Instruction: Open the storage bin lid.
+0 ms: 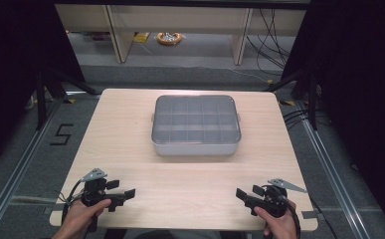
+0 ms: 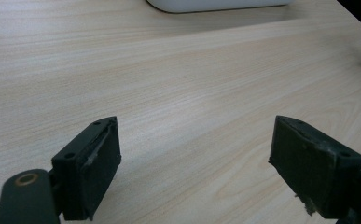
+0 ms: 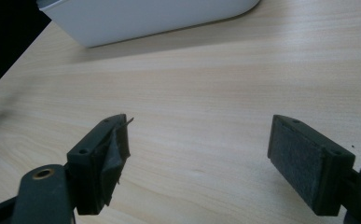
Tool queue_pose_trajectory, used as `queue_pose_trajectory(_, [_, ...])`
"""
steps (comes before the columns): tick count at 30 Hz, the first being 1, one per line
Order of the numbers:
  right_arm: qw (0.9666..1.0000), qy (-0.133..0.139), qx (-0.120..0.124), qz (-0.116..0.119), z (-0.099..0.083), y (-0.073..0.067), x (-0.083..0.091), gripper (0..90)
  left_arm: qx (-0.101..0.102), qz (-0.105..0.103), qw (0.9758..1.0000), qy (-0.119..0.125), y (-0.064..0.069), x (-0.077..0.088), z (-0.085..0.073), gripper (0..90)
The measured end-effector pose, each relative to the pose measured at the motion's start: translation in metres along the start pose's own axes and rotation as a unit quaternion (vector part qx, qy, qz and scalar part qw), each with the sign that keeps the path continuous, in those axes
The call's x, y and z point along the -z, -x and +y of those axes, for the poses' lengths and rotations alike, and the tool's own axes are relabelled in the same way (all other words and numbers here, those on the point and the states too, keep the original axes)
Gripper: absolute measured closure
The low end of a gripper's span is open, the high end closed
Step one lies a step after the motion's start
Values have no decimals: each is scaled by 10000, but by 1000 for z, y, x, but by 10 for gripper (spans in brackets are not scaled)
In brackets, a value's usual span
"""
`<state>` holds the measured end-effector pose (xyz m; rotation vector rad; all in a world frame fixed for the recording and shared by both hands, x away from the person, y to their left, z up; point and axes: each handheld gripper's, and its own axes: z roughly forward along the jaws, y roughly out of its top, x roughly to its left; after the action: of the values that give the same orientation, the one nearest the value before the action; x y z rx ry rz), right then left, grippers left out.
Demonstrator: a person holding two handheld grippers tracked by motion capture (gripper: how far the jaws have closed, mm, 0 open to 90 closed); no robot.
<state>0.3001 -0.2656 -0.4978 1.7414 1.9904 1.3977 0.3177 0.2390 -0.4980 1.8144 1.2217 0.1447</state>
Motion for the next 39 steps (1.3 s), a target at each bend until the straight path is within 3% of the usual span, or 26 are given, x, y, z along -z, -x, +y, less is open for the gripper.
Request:
queue_pose_trajectory(1, [9999, -42, -154, 5, 0, -2, 1, 216, 0, 0, 10000, 0, 0, 0, 0, 157])
queue_pose_trajectory(2, [9999, -42, -154, 5, 0, -2, 1, 216, 3, -8, 10000, 13, 0, 0, 0, 157])
queue_pose_trajectory(4, [9999, -43, -118, 19, 1, -2, 1, 216, 17, 12, 10000, 49, 1, -1, 0, 157])
queue_pose_trajectory(5, [10000, 37, 72, -27, 2, 0, 0, 216, 18, -38, 10000, 11, 0, -1, 1, 157])
queue_pose_trajectory(8, [9998, 205, 33, 21, 6, 5, -2, 220, 53, -44, 10000, 50, -1, -3, 2, 157])
queue_pose_trajectory(9, [9996, 181, -203, 52, 8, 4, -1, 222, 53, -24, 10000, 56, -1, -3, 3, 157])
queue_pose_trajectory(12, [9993, 316, -173, 32, 16, 11, -2, 227, 137, -77, 9998, 110, -3, -4, 7, 157])
queue_pose_trajectory(13, [9987, 329, -377, 38, 19, 11, -2, 229, 197, -95, 9997, 121, -4, -4, 8, 158])
queue_pose_trajectory(14, [9987, 329, -377, 38, 19, 11, -2, 229, 164, -42, 9998, 135, -5, -3, 9, 158])
queue_pose_trajectory(16, [9989, 436, -148, 13, 25, 17, -2, 232, 156, -40, 9997, 178, -6, -3, 12, 160])
queue_pose_trajectory(17, [9985, 402, -367, -8, 28, 15, -1, 233, 181, -52, 9997, 170, -7, -3, 13, 162])
queue_pose_trajectory(19, [9980, 460, -419, 120, 32, 17, -3, 237, 185, -107, 9996, 185, -8, -4, 15, 162])
queue_pose_trajectory(20, [9982, 527, -262, 115, 34, 22, -5, 238, 172, -108, 9996, 184, -8, -4, 15, 163])
queue_pose_trajectory(21, [9980, 470, -399, 116, 35, 20, -5, 240, 199, -117, 9996, 188, -7, -5, 17, 164])
queue_pose_trajectory(22, [9985, 512, -200, -3, 38, 23, -7, 243, 206, -135, 9995, 188, -7, -6, 17, 165])
queue_pose_trajectory(23, [9986, 454, -267, 5, 40, 21, -6, 247, 186, -155, 9996, 164, -7, -6, 18, 165])
queue_pose_trajectory(24, [9979, 411, -498, 65, 42, 18, -6, 250, 184, -132, 9996, 177, -6, -7, 19, 165])
queue_pose_trajectory(25, [9984, 488, -282, 18, 44, 23, -9, 251, 172, -155, 9996, 180, -6, -8, 20, 165])
queue_pose_trajectory(26, [9980, 449, -447, 41, 47, 21, -9, 254, 178, -213, 9995, 129, -6, -9, 21, 165])
queue_pose_trajectory(28, [9982, 540, -243, -48, 52, 27, -12, 257, 255, -282, 9992, 144, -6, -11, 24, 166])
queue_pose_trajectory(30, [9975, 475, -523, 27, 59, 28, -13, 265, 288, -393, 9988, 79, -6, -12, 28, 167])
queue_pose_trajectory(31, [9979, 518, -396, 26, 63, 32, -14, 268, 321, -378, 9987, 87, -5, -13, 29, 168])
queue_pose_trajectory(32, [9974, 467, -539, 58, 66, 32, -14, 271, 339, -360, 9986, 159, -5, -14, 31, 169])
queue_pose_trajectory(35, [9978, 574, -329, -39, 80, 39, -16, 289, 378, -372, 9985, 143, -10, -16, 40, 171])
queue_pose_trajectory(36, [9972, 614, -437, -22, 83, 38, -18, 294, 408, -357, 9984, 145, -13, -17, 45, 173])
queue_pose_trajectory(39, [9972, 641, -375, -64, 98, 39, -20, 313, 492, -296, 9981, 230, -17, -18, 55, 179])
